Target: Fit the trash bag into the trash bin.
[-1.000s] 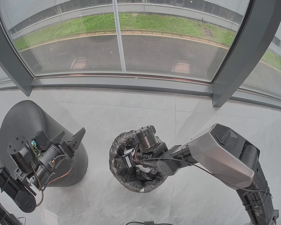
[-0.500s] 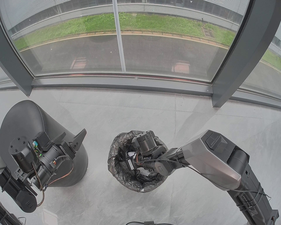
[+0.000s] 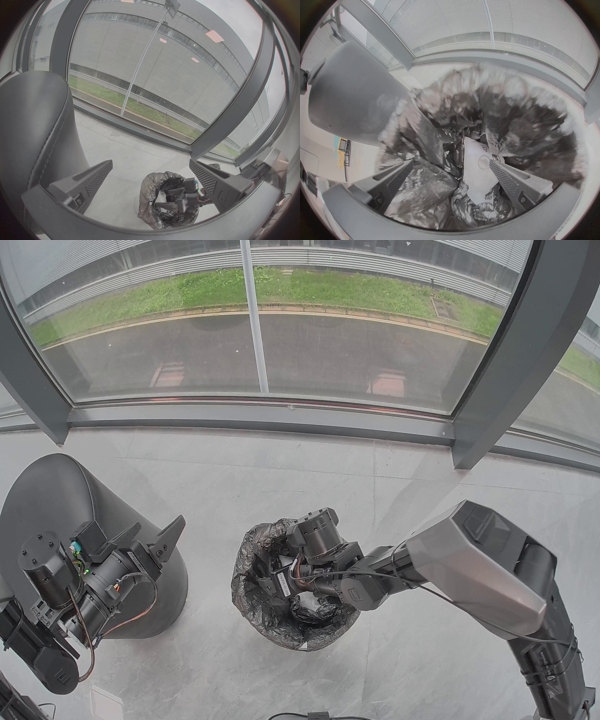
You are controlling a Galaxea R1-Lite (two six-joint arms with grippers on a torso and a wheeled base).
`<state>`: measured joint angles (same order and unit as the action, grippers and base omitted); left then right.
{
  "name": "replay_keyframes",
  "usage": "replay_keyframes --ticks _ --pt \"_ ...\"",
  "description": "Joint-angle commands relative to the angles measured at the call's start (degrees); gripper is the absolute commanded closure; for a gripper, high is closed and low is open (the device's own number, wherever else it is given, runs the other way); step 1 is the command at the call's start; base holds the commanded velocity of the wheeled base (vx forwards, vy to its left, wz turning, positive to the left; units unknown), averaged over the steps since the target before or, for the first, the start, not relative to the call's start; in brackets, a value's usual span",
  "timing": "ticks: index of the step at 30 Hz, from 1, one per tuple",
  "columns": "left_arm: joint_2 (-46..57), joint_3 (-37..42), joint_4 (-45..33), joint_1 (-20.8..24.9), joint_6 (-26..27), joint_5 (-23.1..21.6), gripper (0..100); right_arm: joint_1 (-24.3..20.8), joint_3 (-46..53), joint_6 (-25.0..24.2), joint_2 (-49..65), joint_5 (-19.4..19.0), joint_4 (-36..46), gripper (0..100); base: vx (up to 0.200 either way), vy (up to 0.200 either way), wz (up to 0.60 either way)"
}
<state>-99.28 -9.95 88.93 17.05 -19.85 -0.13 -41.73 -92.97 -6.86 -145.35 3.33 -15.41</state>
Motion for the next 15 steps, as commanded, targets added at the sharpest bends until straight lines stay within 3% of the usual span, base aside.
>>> replay_keyframes --ticks 1,6,10,15 --pt "2.0 0.5 0.0 1.5 0.4 0.2 0 -2.9 10.6 -1.8 14.6 1.9 -0.4 0 0.000 0.000 0.00" --pt "9.5 2.1 -0.1 5.5 6.4 1.6 0 -4.7 24.2 -1.6 29.9 11.6 -0.9 0 0.000 0.000 0.00" --pt "14.6 3.0 -0.1 6.5 17.8 8.6 0 -3.1 35.4 -1.5 39.5 21.3 -3.1 0 0.000 0.000 0.00" --pt "22.2 7.8 -0.2 6.5 28.6 14.5 0 0.3 49.7 1.7 52.5 26.5 -5.3 0 0.000 0.000 0.00"
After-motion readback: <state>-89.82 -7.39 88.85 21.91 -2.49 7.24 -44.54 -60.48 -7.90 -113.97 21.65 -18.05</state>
